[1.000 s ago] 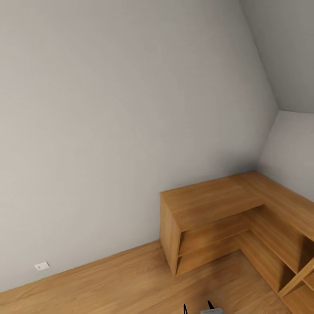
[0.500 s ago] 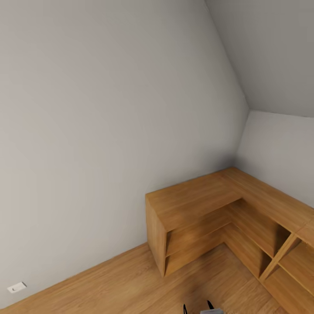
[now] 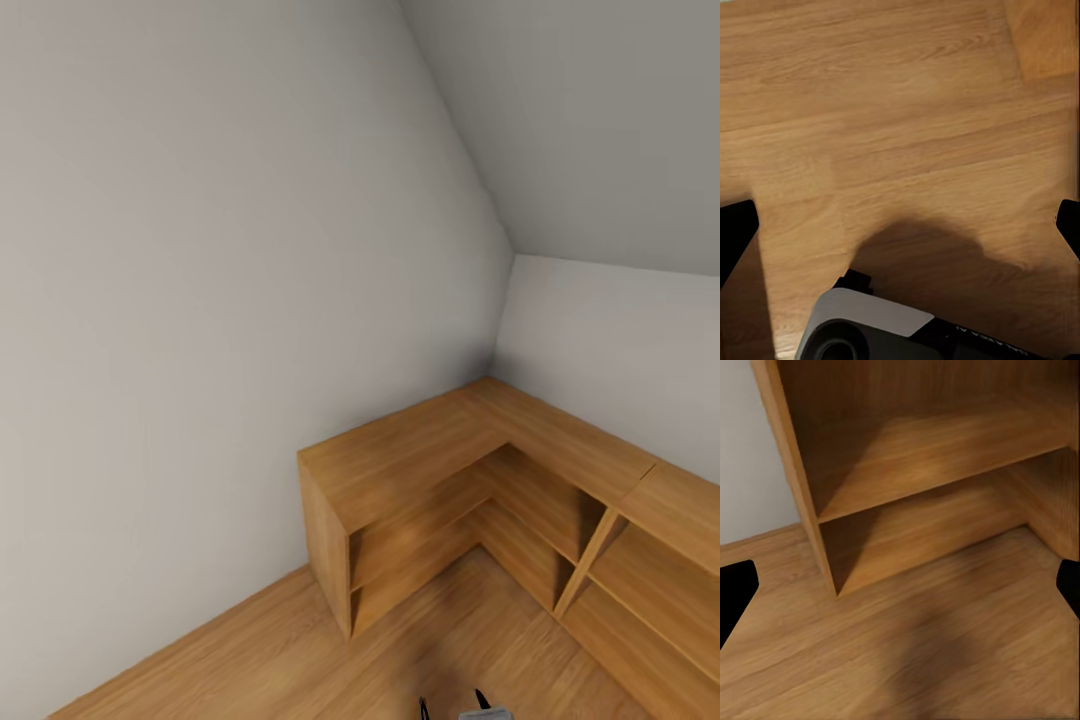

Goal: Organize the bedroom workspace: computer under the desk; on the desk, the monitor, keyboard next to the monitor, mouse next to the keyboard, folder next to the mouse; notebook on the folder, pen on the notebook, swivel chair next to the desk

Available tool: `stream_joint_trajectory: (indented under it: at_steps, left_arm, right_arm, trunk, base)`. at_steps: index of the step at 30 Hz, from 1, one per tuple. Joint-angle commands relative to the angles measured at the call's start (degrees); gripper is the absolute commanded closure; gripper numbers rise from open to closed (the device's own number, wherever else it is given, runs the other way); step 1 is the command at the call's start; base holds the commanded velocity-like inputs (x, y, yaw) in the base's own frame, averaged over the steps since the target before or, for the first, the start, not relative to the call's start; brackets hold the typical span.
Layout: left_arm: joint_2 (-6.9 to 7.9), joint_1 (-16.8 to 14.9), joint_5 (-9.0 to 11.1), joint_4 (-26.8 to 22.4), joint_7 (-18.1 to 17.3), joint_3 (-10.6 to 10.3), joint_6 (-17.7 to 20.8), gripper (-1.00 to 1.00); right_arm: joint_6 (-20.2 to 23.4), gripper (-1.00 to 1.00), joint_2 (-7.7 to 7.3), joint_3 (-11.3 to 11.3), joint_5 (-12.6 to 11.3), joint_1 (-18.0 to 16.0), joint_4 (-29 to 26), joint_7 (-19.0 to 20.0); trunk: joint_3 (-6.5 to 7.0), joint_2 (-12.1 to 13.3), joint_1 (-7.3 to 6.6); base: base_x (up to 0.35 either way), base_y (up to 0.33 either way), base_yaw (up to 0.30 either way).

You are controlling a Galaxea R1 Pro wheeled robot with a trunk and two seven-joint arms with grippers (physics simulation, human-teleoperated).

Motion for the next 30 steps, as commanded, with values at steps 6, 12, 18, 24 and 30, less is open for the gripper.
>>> stream_joint_trajectory:
  at_steps: [6,12,18,24,30]
  left_arm:
    - [0.06,-0.04,0.36,-0.03,0.41,-0.49,-0.22,-1.00]
    - [0.06,-0.04,0.36,-0.03,0.41,-0.49,-0.22,-1.00]
    - [0.03,-0.04,0.36,-0.03,0.41,-0.49,-0.22,-1.00]
    - [0.02,-0.04,0.36,-0.03,0.41,-0.49,-0.22,-1.00]
    - [0.04,-0.04,0.36,-0.03,0.41,-0.49,-0.22,-1.00]
  right_arm:
    - [-0.07,-1.00,0.02,0.48,-0.14,-0.06,0.04,-0.40]
    - [-0.07,-1.00,0.02,0.48,-0.14,-0.06,0.04,-0.47]
    - [0.26,-1.00,0.08,0.53,-0.14,-0.06,0.04,-0.48]
    - [2.52,-1.00,0.25,0.56,-0.21,-0.06,-0.03,-0.48]
    - [3.67,-1.00,0.40,0.57,-0.29,-0.06,-0.11,-0.51]
  trunk:
    - [0.12,-0.12,0.04]
    - [0.36,-0.12,0.04]
    - [0.61,-0.12,0.04]
    - [0.73,-0.12,0.04]
    - [0.77,-0.12,0.04]
  base:
    - [0.000,0.000,-0.267]
    - [0.000,0.000,-0.267]
    - [0.000,0.000,-0.267]
    - [0.000,0.000,-0.141]
    - [0.000,0.000,-0.035]
